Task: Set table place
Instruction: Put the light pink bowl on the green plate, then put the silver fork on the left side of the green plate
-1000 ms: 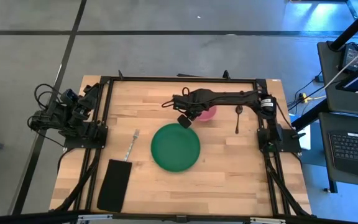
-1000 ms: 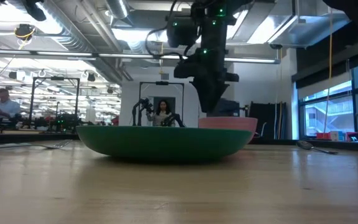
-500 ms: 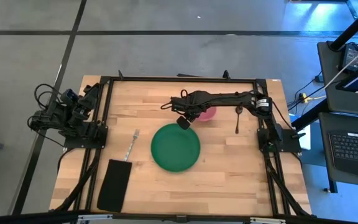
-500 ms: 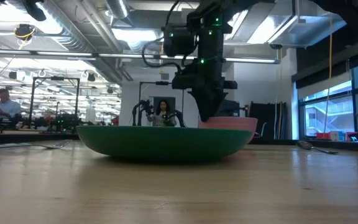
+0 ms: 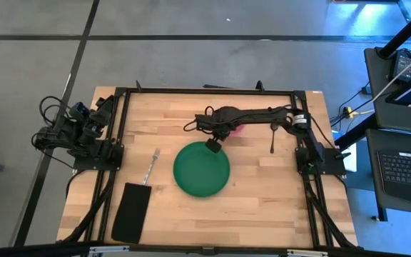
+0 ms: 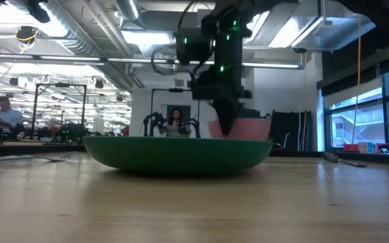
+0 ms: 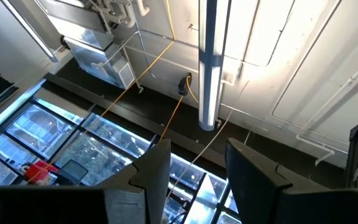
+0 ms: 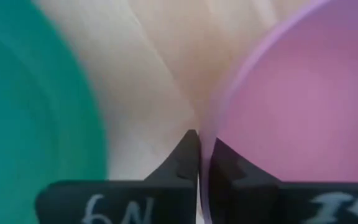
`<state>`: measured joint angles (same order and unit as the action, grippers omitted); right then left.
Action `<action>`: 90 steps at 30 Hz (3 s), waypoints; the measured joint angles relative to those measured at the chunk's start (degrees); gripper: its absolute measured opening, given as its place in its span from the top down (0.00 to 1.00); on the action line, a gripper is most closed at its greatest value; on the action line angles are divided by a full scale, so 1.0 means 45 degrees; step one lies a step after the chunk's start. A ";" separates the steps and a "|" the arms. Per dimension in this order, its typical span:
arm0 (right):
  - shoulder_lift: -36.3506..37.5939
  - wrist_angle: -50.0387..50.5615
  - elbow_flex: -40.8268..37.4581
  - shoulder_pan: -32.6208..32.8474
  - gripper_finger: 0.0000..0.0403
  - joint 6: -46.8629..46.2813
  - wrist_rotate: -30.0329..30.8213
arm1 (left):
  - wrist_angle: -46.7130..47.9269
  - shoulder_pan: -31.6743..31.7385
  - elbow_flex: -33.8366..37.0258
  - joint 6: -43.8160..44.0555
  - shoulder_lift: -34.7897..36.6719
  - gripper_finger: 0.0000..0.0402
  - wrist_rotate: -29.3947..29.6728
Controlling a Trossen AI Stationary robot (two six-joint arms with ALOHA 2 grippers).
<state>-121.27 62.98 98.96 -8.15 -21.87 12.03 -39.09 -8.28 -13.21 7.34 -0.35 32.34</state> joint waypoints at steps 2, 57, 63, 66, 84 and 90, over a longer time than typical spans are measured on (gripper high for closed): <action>0.0273 -0.0015 0.0000 0.0314 0.98 0.0429 -0.0167 | 0.0008 0.0001 0.0000 -0.0001 -0.0001 0.63 0.0000; -0.0826 -0.4273 0.0132 0.5418 0.92 0.3232 -0.1340 | 0.0209 -0.0002 -0.0005 0.0013 -0.0001 0.63 -0.0005; -0.0875 -0.4163 0.0092 0.5403 0.82 0.3145 -0.1509 | 0.0211 0.0000 -0.0005 0.0009 -0.0001 0.63 0.0000; -0.0872 -0.3957 0.0170 0.5400 0.77 0.2869 -0.1487 | 0.0218 0.0002 -0.0005 0.0009 -0.0001 0.63 0.0000; -0.0804 0.1730 0.6926 0.5175 0.69 0.2968 -0.1365 | 0.1043 0.0002 0.0000 0.2083 -0.0002 0.63 -0.1282; 0.0015 0.2438 0.7536 0.4513 0.69 0.3243 -0.1302 | 0.2759 -0.0005 0.0002 0.4369 -0.0922 0.63 -0.3135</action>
<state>-121.20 73.95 132.87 12.16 -7.28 6.17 -26.68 -8.31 -13.20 27.00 -4.50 18.23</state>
